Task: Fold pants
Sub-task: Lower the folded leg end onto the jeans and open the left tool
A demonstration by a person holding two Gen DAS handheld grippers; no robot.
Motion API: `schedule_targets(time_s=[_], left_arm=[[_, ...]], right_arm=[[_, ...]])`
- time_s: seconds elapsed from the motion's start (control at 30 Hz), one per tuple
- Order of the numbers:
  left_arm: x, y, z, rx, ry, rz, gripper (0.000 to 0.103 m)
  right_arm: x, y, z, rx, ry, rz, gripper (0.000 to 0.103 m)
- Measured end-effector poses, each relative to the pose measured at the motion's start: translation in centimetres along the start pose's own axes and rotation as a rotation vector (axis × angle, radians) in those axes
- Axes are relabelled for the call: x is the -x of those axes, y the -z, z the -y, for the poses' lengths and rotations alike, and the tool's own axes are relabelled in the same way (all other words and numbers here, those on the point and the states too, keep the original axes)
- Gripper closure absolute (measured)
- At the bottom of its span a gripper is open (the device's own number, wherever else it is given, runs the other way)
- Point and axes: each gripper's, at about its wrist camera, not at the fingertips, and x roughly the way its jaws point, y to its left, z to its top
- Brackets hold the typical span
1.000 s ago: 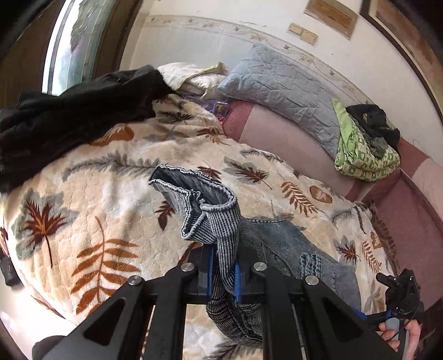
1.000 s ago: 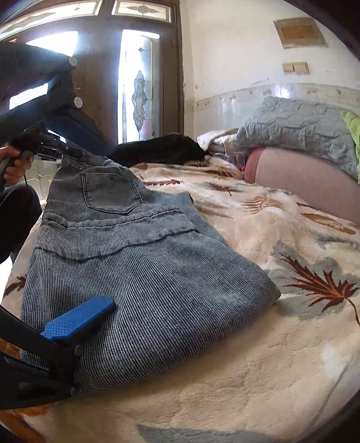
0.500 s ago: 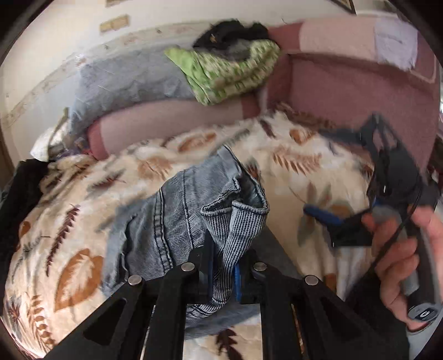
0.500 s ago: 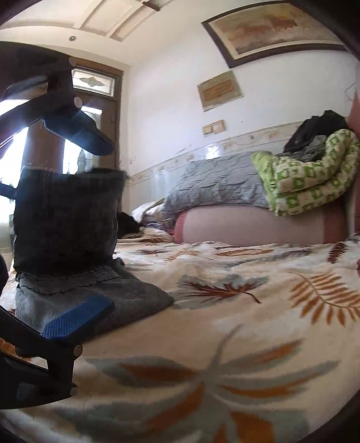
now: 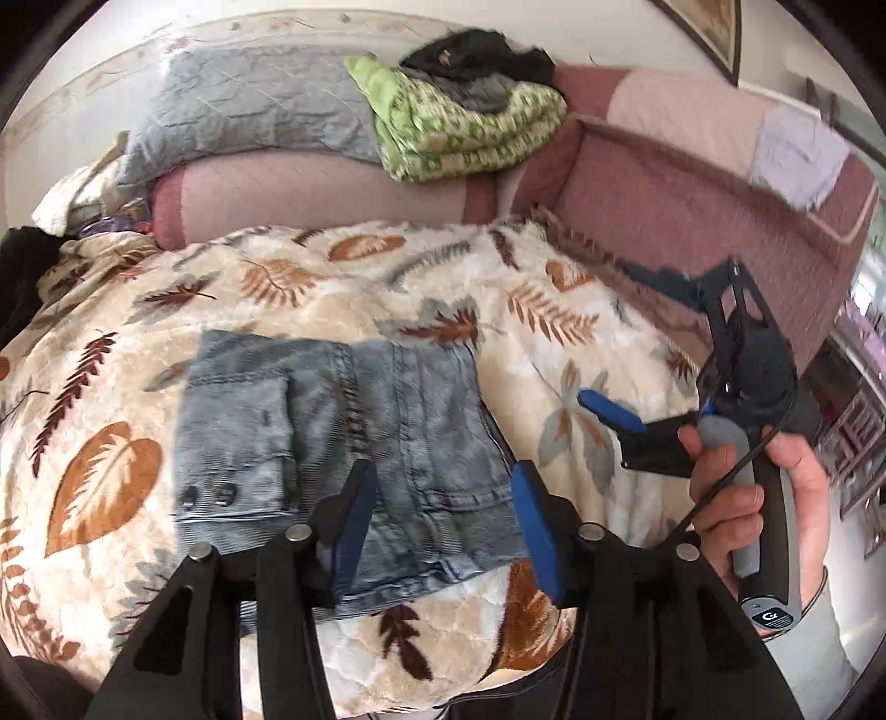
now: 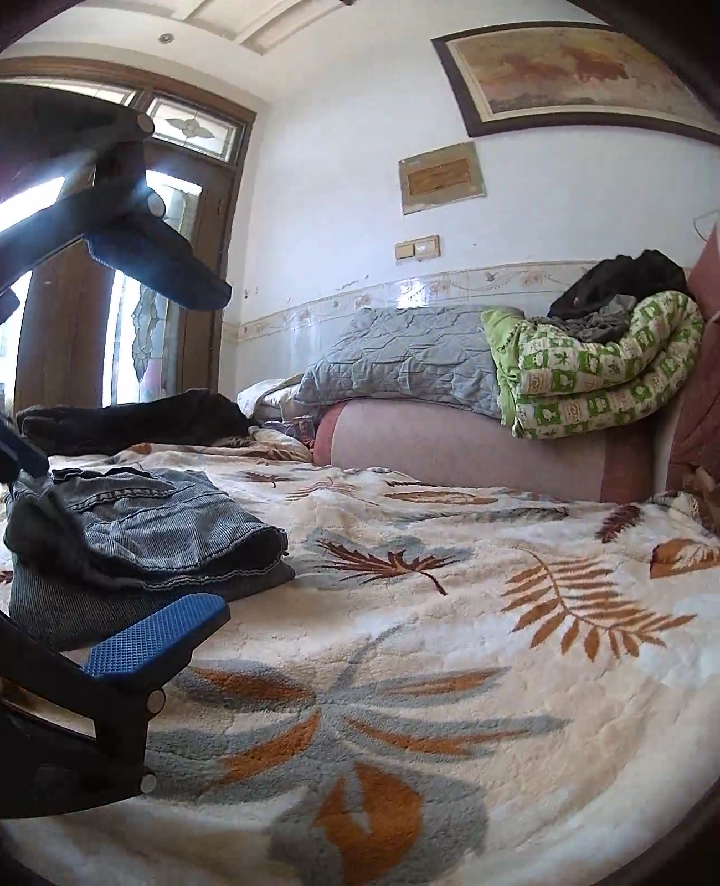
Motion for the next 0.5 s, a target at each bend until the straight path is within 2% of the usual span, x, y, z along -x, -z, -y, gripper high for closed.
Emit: schedule_targets(time_s=[0.1,0.17,0.27,0.3,0.37,0.4,0.47,0.5], left_arm=[[2.7,-0.1,-4.2,0.071,-0.095,0.095,0.040],[2.4,0.3,-7.3,0.132,-0.154,0.080,0.040],[0.1,1.4,-10.8,0.201,-0.169,-0.001,0.040],[-1.2,1.9,-11.3,0.199,-0.156,-0.051,0.040],[-3.7,3.2,-11.3,0.187,-0.110,-0.136,0.040],[-4.2,3.8,-11.2,0.185,-0.104,-0.153,0.040],[-3.5,3.9,-10.9,0.186,-0.078,-0.100,0.040],[-2.8,3.9,-11.0,0.192,-0.060,-0.075,0.040]], right_arm=[[-1.1,2.0,-3.3,0.087,-0.029,-0.103,0.000],[-2.5,4.3,-5.4,0.134,-0.027,-0.211,0.000],[-5.6,7.6,-6.2,0.167,0.038,-0.360,0.000],[-6.2,8.3,-5.3,0.162,0.093,-0.368,0.000],[-7.3,8.8,-1.6,0.112,0.285,-0.383,0.000],[-7.3,8.6,0.4,0.054,0.332,-0.373,0.003],[-6.1,8.2,0.4,0.005,0.285,-0.318,0.005],[-5.4,8.2,-1.0,0.047,0.301,-0.291,0.004]])
